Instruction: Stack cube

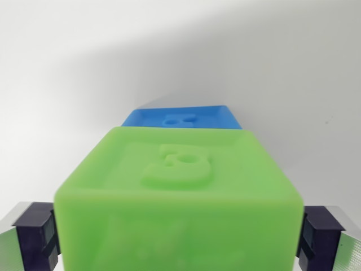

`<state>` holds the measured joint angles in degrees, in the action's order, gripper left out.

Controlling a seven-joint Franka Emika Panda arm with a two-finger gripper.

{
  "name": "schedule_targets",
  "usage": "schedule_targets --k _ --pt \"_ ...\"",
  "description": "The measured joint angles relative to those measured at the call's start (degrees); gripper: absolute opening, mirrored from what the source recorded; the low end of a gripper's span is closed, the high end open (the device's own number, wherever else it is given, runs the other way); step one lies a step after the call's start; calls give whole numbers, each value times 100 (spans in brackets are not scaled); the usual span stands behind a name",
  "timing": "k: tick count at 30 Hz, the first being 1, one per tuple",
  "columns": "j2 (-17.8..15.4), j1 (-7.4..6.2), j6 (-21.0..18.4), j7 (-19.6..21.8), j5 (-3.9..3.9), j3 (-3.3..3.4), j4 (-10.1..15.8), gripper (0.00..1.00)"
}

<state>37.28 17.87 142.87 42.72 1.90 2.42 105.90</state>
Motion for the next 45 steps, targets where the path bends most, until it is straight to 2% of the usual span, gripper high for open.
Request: schedule_targets --k 19,32,45 --pt "-58 0 -43 0 0 0 5 100" --pt "-396 -3 -330 0 -1 6 47 100" --pt "-897 -16 -811 5 -12 26 54 100"
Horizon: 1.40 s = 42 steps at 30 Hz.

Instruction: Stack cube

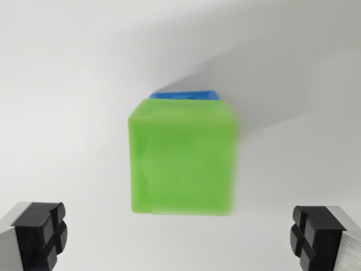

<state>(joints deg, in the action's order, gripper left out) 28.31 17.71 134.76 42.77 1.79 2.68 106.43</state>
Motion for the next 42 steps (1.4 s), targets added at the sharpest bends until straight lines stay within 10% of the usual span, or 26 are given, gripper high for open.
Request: schedule_targets --k 42 --pt "-1170 -4 -2062 47 -62 16 -909 100"
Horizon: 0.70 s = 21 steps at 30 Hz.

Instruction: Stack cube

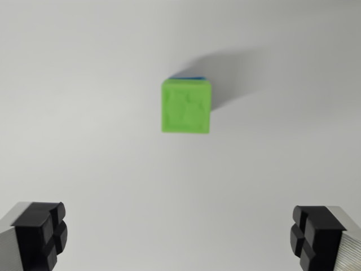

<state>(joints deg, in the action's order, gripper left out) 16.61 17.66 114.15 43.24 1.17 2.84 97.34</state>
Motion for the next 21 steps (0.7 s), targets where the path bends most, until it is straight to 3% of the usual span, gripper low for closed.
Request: schedule_targets --k 21 --pt "-113 0 -564 8 -6 3 -445 100"
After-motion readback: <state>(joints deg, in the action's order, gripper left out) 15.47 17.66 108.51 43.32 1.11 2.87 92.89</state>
